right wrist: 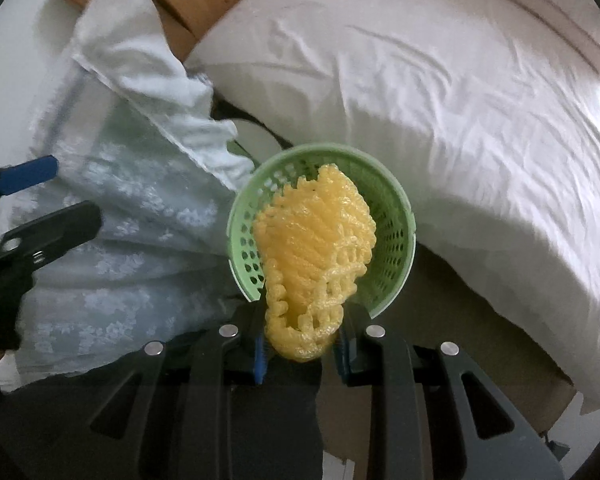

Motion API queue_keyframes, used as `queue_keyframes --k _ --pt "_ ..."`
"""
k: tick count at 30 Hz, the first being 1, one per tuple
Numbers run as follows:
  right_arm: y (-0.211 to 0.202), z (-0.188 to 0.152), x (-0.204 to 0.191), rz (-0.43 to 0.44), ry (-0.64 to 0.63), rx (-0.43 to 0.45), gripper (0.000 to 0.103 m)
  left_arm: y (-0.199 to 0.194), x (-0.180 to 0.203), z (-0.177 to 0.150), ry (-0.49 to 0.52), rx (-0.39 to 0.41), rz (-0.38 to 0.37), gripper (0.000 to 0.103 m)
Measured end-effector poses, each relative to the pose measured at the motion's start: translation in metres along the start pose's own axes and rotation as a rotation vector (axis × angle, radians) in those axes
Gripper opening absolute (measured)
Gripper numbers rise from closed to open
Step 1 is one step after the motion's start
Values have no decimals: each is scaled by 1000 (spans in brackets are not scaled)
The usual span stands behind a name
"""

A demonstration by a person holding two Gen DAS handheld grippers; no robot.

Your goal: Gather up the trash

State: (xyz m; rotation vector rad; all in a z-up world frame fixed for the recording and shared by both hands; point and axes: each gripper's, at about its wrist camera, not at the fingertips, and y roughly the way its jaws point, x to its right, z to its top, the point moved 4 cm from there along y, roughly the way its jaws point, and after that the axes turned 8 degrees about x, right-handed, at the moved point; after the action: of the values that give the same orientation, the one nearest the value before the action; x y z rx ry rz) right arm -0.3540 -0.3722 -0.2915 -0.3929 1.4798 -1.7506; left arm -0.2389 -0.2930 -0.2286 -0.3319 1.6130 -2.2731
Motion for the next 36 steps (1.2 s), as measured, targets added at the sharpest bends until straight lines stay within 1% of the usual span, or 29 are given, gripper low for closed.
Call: queue_keyframes --k 4,7,8,9,11,12,13,14,15,17,22,29,31,33,36 --pt "18 -2 4 -2 -3 -20 28 2 1 -6 -14 -15 -2 95" --pt "31 -1 5 -6 -7 -21 33 5 0 -10 -29 -23 -6 95" --pt "34 -2 5 -5 -9 -21 45 6 0 -11 -35 -24 -8 95" --pt "37 -1 5 -10 -11 -15 65 5 0 -11 -38 -24 -10 95" --pt "38 0 5 -27 -14 -4 85 5 0 -13 -43 -24 -14 95" --pt "38 0 5 -33 -18 -4 87 5 0 -14 -45 -23 -17 95" --pt "39 0 5 -34 -18 -6 88 5 0 -14 -47 -23 -19 95" --pt "40 1 5 -38 -11 -8 91 5 0 -15 -50 -24 -26 95" --pt "39 2 6 -42 -5 -7 96 6 0 -16 -53 -24 -29 95" --pt "37 5 10 -51 16 3 100 5 -1 -17 -59 -25 -34 95" --pt "35 7 19 -69 43 -7 100 0 -5 -17 -68 -17 -37 95" --pt "17 12 14 -105 14 12 100 -15 -13 -15 -64 13 -16 95" --pt "10 13 11 -112 9 23 100 -26 -21 -14 -91 35 -17 95" --pt "-3 19 4 -103 -2 48 100 -38 -31 -15 -125 57 -2 95" --pt "-28 34 -15 -57 -32 103 100 -63 -52 -18 -185 113 41 95"
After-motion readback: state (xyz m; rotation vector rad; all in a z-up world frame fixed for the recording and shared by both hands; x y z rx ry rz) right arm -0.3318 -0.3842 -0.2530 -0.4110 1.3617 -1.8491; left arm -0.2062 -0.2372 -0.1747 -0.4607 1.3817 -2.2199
